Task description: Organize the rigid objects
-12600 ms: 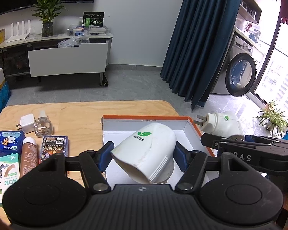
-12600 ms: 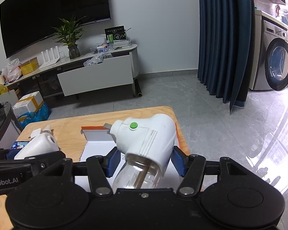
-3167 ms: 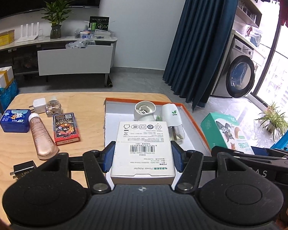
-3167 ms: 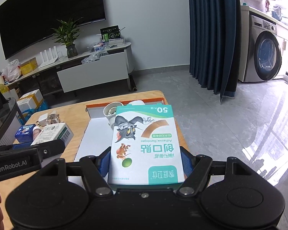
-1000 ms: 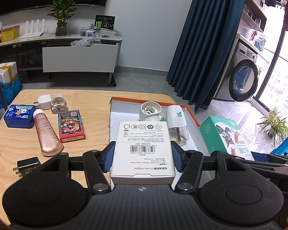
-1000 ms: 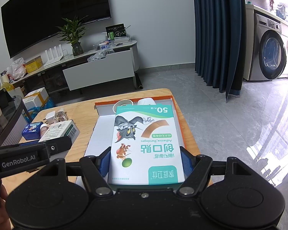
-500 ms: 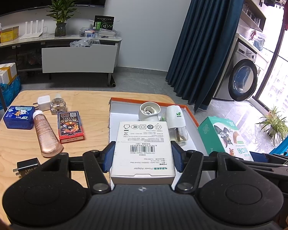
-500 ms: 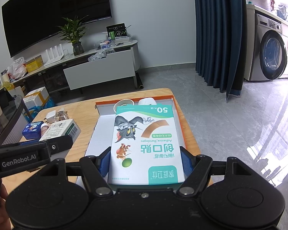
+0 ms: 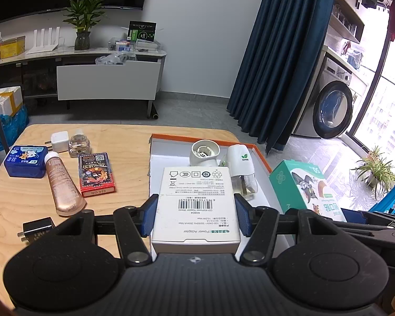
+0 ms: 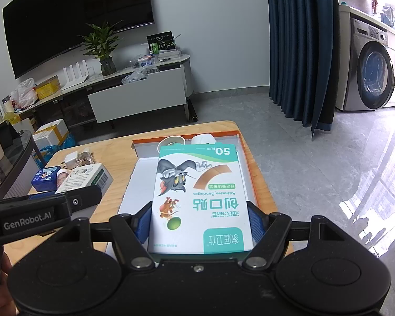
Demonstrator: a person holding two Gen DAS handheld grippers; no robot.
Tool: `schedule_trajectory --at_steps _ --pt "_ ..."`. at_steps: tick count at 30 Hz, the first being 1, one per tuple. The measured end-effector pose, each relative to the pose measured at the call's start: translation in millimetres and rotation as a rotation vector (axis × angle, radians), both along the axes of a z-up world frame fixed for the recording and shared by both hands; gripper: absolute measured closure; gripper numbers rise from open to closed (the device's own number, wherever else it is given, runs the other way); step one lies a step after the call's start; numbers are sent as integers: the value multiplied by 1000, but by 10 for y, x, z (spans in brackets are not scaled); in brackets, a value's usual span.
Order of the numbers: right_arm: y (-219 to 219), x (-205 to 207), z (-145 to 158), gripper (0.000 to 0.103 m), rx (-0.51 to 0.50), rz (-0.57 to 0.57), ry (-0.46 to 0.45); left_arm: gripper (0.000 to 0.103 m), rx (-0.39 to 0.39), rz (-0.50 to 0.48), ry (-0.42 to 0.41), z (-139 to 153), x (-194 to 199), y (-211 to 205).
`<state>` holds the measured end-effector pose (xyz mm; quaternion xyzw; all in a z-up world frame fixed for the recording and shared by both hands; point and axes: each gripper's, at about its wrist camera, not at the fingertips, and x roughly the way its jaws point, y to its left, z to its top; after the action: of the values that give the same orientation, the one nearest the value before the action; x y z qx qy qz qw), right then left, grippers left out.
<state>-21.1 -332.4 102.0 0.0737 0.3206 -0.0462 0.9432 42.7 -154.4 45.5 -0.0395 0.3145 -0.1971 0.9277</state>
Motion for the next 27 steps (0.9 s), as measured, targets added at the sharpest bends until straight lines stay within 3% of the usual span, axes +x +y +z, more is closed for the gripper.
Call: schedule_trajectory --at_steps 27 --pt "36 -10 -36 19 5 6 4 43 -8 -1 9 -50 -1 -5"
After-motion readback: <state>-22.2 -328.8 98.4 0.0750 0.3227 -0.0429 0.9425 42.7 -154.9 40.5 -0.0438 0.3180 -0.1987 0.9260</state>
